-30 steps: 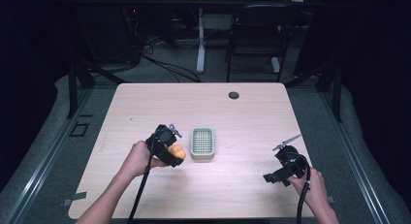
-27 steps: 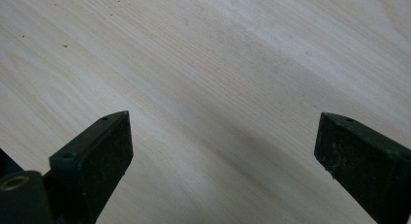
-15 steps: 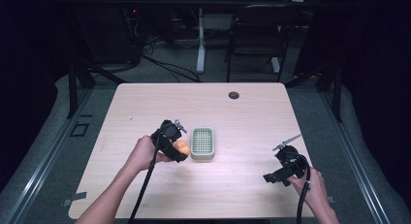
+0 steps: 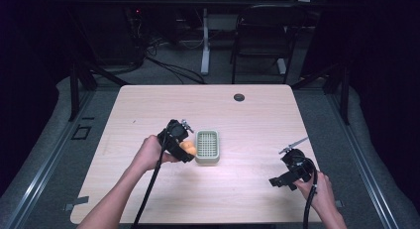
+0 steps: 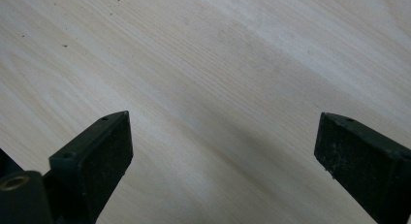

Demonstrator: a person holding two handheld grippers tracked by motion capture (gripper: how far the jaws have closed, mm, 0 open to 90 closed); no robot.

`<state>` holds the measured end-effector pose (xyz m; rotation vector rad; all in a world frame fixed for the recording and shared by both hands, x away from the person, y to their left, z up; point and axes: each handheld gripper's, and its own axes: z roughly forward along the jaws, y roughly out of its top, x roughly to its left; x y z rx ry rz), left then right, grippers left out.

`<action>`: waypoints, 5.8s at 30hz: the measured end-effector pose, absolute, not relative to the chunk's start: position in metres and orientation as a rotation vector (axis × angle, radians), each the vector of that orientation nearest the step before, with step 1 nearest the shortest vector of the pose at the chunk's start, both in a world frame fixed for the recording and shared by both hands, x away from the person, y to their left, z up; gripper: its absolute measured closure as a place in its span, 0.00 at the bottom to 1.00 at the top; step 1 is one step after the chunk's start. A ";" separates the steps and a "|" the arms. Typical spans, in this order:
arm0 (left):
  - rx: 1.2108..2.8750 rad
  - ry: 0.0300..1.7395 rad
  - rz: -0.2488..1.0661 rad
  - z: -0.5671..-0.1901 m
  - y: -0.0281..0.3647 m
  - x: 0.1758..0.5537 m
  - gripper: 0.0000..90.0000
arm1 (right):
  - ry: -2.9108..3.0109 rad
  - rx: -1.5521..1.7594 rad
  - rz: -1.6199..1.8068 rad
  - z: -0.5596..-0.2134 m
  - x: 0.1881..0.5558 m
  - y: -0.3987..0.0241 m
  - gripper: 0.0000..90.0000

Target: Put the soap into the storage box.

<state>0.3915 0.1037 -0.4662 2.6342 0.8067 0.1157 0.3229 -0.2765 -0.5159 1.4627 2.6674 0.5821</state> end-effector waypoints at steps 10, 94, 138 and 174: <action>2.646 0.789 0.105 -0.466 0.092 0.398 0.29 | 2.659 1.462 0.611 -0.514 0.322 -0.276 0.07; 2.714 0.847 0.050 -0.512 0.034 0.457 0.29 | 2.684 1.446 0.578 -0.514 0.323 -0.277 0.07; 2.501 0.931 0.143 -0.464 0.077 0.427 0.00 | 2.672 1.458 0.618 -0.514 0.322 -0.276 0.07; 2.477 1.016 0.203 -0.466 0.194 0.310 0.00 | 2.674 1.441 0.603 -0.514 0.322 -0.276 0.06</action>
